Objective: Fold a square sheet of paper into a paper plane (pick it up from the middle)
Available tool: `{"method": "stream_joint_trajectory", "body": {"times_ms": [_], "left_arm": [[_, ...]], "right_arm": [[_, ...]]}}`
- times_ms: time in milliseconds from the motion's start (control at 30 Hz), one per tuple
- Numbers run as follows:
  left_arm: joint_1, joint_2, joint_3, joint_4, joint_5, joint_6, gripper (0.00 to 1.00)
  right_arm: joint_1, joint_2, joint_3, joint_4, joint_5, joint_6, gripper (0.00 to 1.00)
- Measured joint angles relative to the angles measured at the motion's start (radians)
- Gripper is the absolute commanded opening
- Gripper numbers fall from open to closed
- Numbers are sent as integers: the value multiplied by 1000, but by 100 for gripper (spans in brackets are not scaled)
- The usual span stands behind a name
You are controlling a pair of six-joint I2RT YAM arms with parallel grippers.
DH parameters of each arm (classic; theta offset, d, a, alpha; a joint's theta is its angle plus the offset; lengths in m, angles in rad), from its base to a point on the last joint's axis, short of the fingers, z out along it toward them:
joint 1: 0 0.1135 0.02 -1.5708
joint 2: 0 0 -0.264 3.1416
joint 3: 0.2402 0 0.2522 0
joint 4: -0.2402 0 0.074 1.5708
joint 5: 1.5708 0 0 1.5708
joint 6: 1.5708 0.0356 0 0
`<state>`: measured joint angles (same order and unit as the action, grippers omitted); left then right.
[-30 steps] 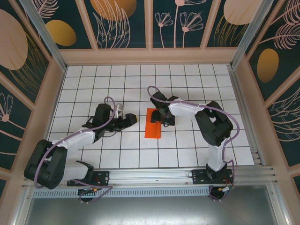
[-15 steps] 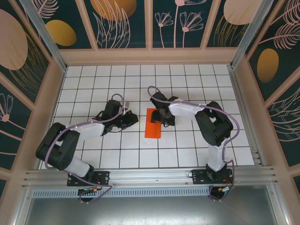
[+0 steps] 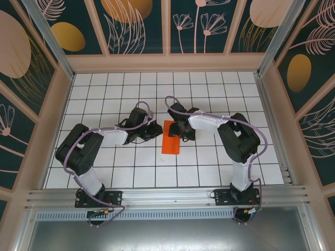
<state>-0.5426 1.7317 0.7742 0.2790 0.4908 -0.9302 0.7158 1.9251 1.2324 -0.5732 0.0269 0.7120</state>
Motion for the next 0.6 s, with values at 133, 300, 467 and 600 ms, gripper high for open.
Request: {"method": "stream_joint_trajectory", "body": {"times_ms": [133,300,467,600], "left_arm": [[-2,23,8,-5,-3,0,0],[-30,59,56,-63,-37,8,0],[-49,71,88,-114,-82,20,0],[-49,84,92,-135,-85,27,0]], "right_arm": [[0,0,0,0,0,0,82],[0,2,0,0,1,0,82],[0,2,0,0,1,0,82],[0,2,0,0,1,0,82]]}}
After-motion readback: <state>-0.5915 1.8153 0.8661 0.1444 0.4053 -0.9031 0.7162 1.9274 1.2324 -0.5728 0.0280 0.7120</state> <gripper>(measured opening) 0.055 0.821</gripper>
